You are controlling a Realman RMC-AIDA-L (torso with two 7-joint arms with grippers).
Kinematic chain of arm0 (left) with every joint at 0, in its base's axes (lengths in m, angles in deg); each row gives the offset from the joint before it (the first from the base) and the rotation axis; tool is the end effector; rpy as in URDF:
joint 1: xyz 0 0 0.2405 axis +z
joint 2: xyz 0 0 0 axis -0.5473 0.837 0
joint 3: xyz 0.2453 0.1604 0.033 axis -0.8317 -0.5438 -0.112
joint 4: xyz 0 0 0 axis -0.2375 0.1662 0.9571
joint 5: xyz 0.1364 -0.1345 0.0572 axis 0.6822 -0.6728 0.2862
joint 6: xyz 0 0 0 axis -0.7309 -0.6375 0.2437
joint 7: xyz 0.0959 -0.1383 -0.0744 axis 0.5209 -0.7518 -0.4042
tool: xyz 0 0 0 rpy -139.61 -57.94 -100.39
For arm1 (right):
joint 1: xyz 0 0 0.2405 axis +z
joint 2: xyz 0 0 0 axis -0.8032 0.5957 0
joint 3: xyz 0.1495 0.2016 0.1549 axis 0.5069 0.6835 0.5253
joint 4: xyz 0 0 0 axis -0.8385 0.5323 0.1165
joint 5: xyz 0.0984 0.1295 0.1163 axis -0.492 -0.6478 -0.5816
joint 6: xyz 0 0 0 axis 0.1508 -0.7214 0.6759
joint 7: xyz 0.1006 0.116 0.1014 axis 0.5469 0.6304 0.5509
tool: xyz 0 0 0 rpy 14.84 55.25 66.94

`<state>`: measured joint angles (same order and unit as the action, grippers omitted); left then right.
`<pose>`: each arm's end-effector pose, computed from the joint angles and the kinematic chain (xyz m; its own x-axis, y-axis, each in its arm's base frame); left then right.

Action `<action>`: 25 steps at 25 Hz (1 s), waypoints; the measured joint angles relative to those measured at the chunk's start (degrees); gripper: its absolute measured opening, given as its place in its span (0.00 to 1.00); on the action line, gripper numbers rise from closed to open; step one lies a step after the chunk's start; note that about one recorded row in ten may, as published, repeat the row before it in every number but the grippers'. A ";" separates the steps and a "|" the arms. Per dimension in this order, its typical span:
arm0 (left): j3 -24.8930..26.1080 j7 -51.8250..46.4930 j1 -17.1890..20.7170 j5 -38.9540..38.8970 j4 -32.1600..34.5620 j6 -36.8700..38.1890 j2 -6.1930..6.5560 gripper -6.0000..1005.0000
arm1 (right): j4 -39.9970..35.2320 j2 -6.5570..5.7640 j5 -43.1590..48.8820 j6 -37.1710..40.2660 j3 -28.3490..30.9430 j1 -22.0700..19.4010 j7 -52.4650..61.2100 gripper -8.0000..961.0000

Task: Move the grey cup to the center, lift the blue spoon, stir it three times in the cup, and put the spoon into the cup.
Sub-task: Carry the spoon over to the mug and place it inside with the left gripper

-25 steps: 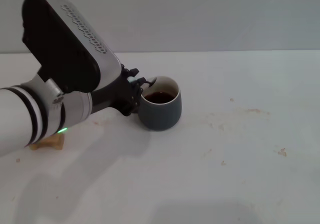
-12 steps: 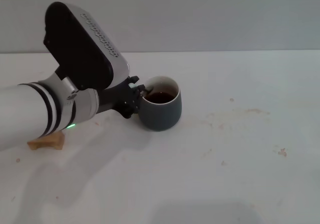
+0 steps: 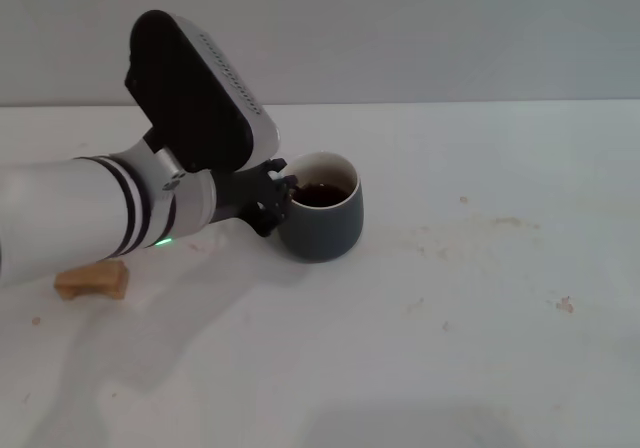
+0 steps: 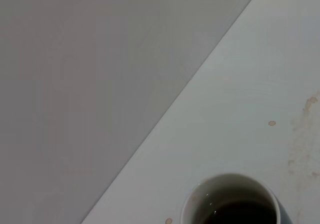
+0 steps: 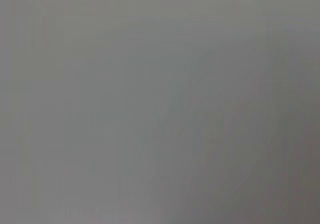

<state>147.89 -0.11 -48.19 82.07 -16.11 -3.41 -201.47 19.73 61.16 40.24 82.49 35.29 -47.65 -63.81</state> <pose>-0.1934 0.3675 -0.0771 0.9852 0.1695 -0.0238 0.1072 -0.7193 -0.6864 0.4407 0.2471 0.0251 0.6819 0.0847 -0.7266 -0.6953 0.3837 -0.6078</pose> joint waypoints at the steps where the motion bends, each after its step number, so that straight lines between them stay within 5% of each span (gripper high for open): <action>1: -0.08 0.02 -0.27 -0.19 0.33 0.18 -0.03 0.16 | 0.00 -0.02 0.00 -0.03 0.00 0.09 0.00 0.01; 11: -1.55 2.85 -1.20 -4.76 0.81 0.89 -0.14 0.16 | 0.00 -0.05 0.00 -0.39 0.00 0.71 0.00 0.01; 25: 0.06 2.83 2.79 -4.32 -3.20 -1.58 -0.07 0.16 | -0.01 -0.12 0.01 -0.59 0.00 1.69 0.00 0.01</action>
<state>147.95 2.72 -45.40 77.75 -19.31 -4.99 -201.54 19.72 61.04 40.25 81.90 35.29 -45.96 -63.81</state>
